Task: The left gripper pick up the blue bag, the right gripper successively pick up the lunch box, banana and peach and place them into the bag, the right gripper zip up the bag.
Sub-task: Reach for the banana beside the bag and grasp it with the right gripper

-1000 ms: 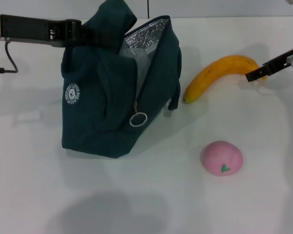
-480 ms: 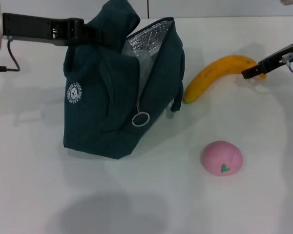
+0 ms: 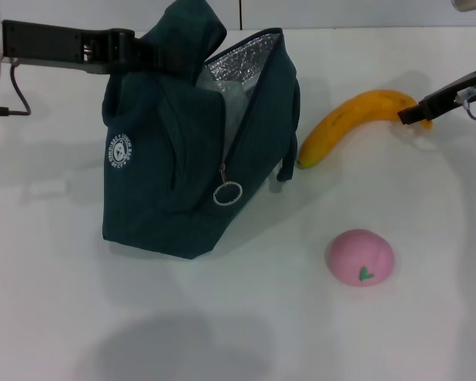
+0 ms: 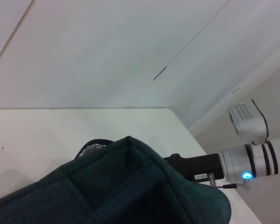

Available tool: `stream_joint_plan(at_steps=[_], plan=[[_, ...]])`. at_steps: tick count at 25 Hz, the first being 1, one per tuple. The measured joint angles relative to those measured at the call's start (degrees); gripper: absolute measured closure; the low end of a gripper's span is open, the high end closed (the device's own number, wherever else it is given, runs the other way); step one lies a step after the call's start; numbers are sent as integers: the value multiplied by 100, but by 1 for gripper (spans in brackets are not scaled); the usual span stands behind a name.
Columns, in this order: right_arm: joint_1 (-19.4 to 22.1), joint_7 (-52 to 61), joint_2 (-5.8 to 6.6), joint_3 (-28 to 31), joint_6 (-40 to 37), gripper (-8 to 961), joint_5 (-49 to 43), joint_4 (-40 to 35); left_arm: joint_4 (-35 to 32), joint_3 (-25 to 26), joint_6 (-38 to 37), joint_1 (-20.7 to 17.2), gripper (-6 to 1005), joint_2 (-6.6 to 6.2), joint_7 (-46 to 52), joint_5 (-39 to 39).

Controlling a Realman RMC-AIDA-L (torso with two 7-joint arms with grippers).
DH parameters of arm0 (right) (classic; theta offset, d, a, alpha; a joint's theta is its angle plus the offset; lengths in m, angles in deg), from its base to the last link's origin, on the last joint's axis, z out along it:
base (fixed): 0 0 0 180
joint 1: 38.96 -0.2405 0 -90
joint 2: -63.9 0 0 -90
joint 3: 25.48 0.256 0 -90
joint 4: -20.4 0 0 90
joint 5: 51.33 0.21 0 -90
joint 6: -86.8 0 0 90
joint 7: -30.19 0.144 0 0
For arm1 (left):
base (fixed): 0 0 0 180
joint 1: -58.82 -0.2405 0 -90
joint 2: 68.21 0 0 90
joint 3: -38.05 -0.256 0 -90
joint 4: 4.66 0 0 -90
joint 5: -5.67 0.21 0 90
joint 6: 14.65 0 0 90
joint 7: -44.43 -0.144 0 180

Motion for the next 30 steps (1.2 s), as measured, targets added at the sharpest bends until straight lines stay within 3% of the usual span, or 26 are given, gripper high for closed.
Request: stream_joint_plan(at_steps=[12, 30], plan=[[28, -4, -1, 0, 27, 518, -2, 0, 0, 1, 0, 0, 963, -7, -5, 0], [27, -141, -45, 0, 70, 565, 0, 62, -9, 5, 0, 0, 963, -6, -5, 1]])
